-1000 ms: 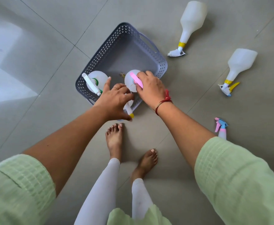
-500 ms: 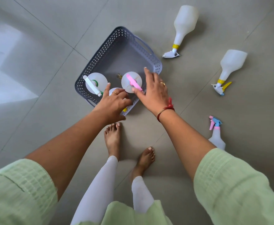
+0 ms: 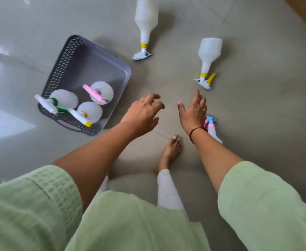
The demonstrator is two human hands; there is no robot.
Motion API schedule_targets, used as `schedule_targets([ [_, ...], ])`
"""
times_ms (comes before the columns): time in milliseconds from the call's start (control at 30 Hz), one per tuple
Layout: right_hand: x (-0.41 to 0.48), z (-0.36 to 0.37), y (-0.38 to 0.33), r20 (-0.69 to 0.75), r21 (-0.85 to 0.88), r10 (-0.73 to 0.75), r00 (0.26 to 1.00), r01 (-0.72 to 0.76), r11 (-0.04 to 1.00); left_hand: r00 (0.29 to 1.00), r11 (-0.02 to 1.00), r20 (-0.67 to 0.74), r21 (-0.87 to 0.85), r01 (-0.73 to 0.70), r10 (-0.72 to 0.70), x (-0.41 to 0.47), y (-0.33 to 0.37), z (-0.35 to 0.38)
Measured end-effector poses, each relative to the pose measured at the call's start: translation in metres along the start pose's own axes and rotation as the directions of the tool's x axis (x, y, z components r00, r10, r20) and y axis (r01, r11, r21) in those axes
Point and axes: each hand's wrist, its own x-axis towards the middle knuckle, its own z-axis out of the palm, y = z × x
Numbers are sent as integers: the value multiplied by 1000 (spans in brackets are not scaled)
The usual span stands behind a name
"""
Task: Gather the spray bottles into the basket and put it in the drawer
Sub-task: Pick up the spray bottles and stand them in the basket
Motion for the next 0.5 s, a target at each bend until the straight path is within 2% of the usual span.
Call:
schedule_targets([
  [133,-2,-22,75,132,-80,20,991,-9,997,991,996,117,-59,71,-63,17,65,32],
  [233,0,-44,123,149,-61,88,985,-80,995,980,991,177,-84,105,-89,27,109,54],
  [400,29,-50,181,217,-104,181,959,-162,981,960,979,220,-74,191,-171,63,133,96],
  [500,50,-34,203,283,-134,189,940,-157,978,951,979,246,-31,199,-186,96,129,121],
])
